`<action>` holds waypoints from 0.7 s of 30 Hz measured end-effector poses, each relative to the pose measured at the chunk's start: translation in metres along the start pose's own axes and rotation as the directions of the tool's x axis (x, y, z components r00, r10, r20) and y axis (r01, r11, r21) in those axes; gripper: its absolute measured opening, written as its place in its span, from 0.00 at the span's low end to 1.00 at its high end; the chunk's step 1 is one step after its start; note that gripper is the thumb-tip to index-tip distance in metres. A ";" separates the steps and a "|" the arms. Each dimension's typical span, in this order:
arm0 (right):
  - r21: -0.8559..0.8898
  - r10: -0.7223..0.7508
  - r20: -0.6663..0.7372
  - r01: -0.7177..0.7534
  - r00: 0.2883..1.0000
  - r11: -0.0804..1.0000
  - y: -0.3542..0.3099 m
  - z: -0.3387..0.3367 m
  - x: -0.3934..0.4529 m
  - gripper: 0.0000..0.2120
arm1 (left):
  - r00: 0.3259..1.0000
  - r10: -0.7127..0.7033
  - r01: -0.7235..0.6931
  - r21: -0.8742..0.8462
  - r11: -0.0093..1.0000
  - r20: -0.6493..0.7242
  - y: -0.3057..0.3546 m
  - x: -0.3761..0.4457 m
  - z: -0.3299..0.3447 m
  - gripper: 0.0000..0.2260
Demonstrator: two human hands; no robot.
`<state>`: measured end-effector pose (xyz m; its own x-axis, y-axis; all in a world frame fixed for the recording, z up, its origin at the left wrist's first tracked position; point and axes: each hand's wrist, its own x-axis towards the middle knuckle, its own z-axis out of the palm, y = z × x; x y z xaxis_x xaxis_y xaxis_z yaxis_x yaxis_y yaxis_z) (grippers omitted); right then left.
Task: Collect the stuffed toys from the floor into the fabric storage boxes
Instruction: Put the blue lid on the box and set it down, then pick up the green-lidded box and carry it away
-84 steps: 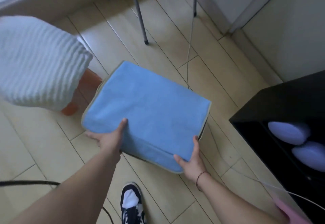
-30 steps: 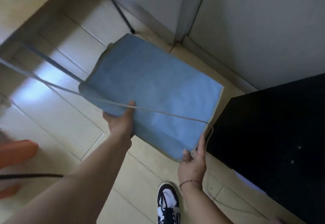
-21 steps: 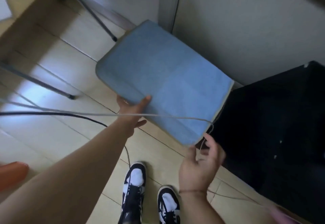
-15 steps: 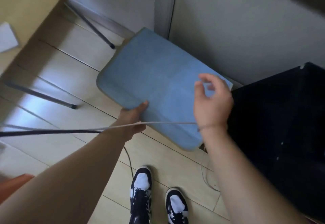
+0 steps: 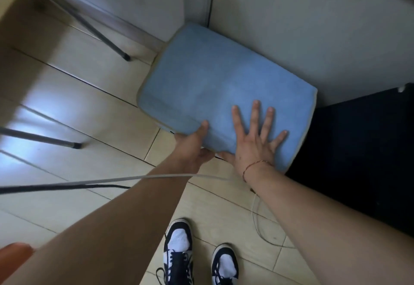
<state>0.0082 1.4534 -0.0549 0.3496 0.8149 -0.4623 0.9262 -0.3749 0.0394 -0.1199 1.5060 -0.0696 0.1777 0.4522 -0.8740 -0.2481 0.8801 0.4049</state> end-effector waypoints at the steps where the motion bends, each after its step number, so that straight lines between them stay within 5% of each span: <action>1: -0.014 -0.002 0.006 0.002 1.000 1.000 0.007 -0.003 0.007 0.58 | 1.000 -0.006 0.006 0.012 1.000 0.012 -0.001 0.003 0.007 0.26; 5: -0.057 -0.020 0.049 0.023 0.999 0.998 0.033 -0.012 0.012 0.56 | 1.000 -0.020 0.019 0.032 0.999 0.005 -0.014 0.005 0.024 0.21; 10: -0.050 -0.021 0.128 0.028 0.992 0.998 0.034 -0.016 0.018 0.55 | 0.998 -0.063 0.055 0.296 0.954 0.020 0.000 -0.003 0.008 0.26; 14: -0.094 -0.004 0.263 0.030 0.965 0.995 0.030 -0.027 0.031 0.59 | 0.999 0.012 0.007 0.383 0.924 -0.048 0.027 -0.006 -0.025 0.18; 17: -0.110 -0.003 0.345 0.044 0.939 0.993 0.021 -0.031 0.011 0.62 | 0.989 0.003 0.038 0.266 0.963 -0.149 0.020 -0.026 -0.055 0.11; 21: -0.154 -0.012 0.425 0.085 0.905 0.984 0.015 -0.042 -0.026 0.56 | 0.933 -0.247 0.191 -0.223 0.956 -0.260 -0.025 -0.082 -0.104 0.15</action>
<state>0.0186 1.4448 -0.0053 0.2452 0.5540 -0.7956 0.9634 -0.2313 0.1358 -0.2271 1.4323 -0.0358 -0.0208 0.1674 -0.9857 -0.4152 0.8954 0.1608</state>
